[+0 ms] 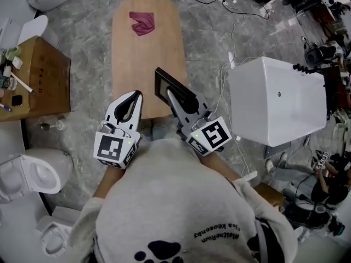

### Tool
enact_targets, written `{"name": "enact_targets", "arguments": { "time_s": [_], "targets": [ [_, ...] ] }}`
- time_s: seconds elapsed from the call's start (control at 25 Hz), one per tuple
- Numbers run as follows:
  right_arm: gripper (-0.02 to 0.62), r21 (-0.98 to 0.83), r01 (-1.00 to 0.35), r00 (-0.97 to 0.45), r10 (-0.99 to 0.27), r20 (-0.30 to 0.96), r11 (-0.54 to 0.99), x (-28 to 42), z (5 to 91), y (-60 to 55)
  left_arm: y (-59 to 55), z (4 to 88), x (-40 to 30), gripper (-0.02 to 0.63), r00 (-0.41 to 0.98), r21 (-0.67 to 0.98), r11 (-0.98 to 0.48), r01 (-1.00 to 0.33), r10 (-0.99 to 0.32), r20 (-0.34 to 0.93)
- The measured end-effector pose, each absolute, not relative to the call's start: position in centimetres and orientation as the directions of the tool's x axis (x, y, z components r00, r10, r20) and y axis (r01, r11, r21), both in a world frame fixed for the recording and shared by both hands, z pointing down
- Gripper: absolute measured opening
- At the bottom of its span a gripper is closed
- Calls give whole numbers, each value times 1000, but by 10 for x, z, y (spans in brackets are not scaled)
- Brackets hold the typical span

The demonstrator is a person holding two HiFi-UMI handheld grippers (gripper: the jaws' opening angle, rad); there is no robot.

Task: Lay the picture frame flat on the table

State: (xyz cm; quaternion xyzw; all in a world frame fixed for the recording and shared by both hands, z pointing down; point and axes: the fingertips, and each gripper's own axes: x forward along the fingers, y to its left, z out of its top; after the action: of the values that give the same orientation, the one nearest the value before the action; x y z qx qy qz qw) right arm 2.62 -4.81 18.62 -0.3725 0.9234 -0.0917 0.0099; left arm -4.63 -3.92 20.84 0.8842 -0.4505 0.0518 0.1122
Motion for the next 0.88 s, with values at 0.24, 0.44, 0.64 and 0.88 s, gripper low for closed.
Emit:
{"name": "enact_targets", "arguments": {
  "time_s": [0.24,0.44,0.64,0.88],
  "targets": [
    [18,-219,-639,-763,-644,59,737,22,196,-51,-42,220,-35,14,629,187,-601,-777,-742,231],
    [18,-229,-611,-787,-612,73,758,20,202,-51,-39,228,-23,152,679,227,-640,-734,-691,248],
    [18,-228,-572,-818,-570,81,788,14,211,-47,-40,242,-27,151,679,241,-634,-734,-681,274],
    [18,-240,-526,-849,-520,97,816,12,220,-44,-42,257,-23,180,711,300,-644,-704,-643,286]
  ]
}}
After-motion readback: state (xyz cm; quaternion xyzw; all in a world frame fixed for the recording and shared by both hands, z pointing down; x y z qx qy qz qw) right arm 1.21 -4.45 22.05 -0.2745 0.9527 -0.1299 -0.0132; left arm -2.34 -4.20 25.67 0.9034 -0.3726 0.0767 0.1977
